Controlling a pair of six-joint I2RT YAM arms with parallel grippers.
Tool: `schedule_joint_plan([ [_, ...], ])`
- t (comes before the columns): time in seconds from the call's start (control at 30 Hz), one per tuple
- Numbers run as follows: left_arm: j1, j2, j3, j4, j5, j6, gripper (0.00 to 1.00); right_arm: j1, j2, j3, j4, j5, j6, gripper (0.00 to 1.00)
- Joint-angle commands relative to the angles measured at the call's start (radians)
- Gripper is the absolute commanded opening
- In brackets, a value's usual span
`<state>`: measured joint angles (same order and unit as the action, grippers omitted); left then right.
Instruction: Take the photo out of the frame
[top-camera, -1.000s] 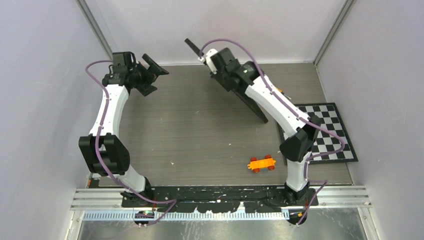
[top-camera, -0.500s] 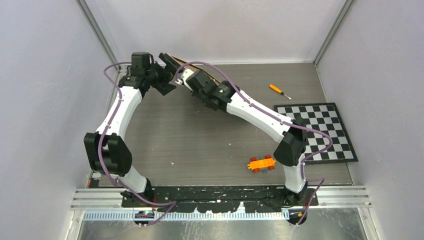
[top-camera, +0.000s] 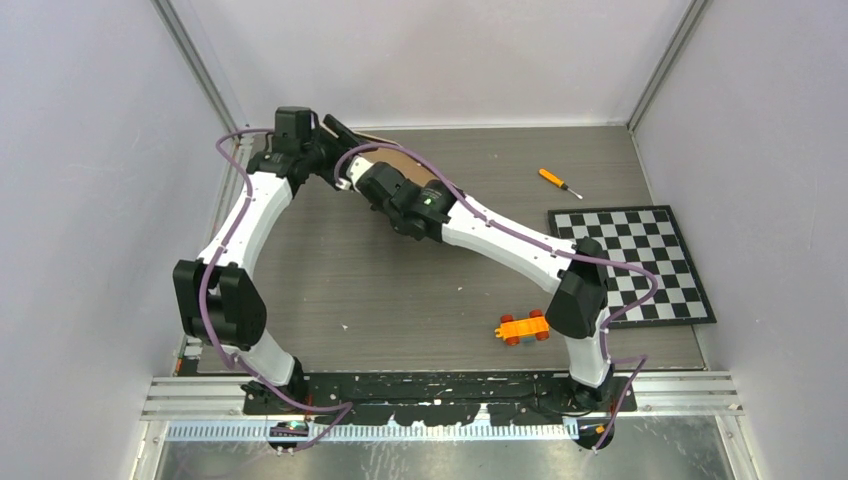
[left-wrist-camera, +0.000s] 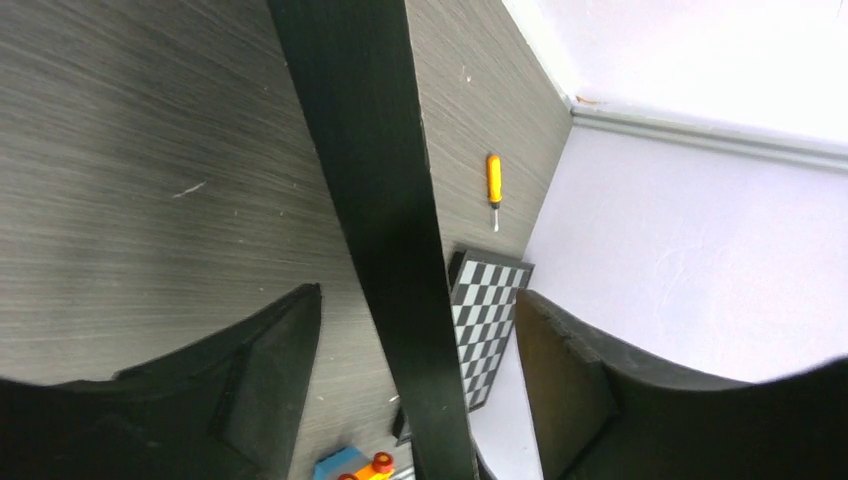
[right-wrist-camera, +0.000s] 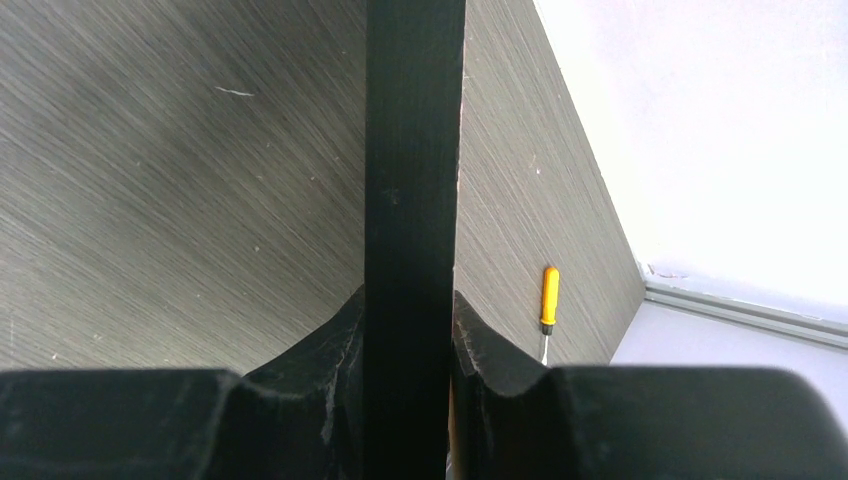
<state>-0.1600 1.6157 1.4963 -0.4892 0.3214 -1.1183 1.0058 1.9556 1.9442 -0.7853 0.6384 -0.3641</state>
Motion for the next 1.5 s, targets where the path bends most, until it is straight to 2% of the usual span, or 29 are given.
schedule_joint_plan([
  [0.0, -0.002, 0.003, 0.019, -0.04, -0.034, 0.01, 0.62, 0.031, -0.003, 0.009, 0.069, -0.038, 0.009, 0.23],
  [0.1, 0.003, 0.01, 0.013, -0.058, -0.034, 0.01, 0.49, 0.039, -0.002, 0.013, 0.061, -0.079, 0.015, 0.32],
  [0.27, 0.028, 0.014, 0.022, -0.107, -0.02, 0.033, 0.4, 0.039, -0.022, 0.037, -0.011, -0.24, 0.055, 0.7],
  [0.5, 0.091, 0.03, 0.01, -0.231, 0.025, 0.156, 0.14, 0.015, -0.127, 0.003, -0.078, -0.499, 0.091, 0.98],
  [0.7, 0.155, 0.063, -0.033, -0.293, 0.086, 0.3, 0.05, -0.108, -0.133, 0.147, -0.273, -0.868, 0.134, 1.0],
  [0.87, 0.211, 0.098, -0.068, -0.322, 0.122, 0.45, 0.02, -0.276, -0.125, 0.169, -0.308, -1.019, 0.206, 1.0],
  [0.93, 0.247, 0.113, -0.11, -0.284, 0.218, 0.494, 0.02, -0.366, -0.119, 0.153, -0.31, -1.079, 0.248, 1.0],
  [1.03, 0.28, 0.145, -0.135, -0.254, 0.339, 0.567, 0.02, -0.474, -0.101, 0.118, -0.302, -1.134, 0.284, 1.0],
  [1.13, 0.282, 0.196, -0.106, -0.289, 0.393, 0.68, 0.03, -0.564, -0.054, 0.11, -0.317, -1.204, 0.292, 1.0],
  [1.33, 0.282, 0.297, -0.038, -0.372, 0.396, 0.828, 0.07, -0.667, 0.094, 0.159, -0.39, -1.263, 0.192, 1.0],
  [1.47, 0.276, 0.366, 0.002, -0.392, 0.392, 0.911, 0.09, -0.724, 0.19, 0.201, -0.385, -1.297, 0.191, 1.0],
])
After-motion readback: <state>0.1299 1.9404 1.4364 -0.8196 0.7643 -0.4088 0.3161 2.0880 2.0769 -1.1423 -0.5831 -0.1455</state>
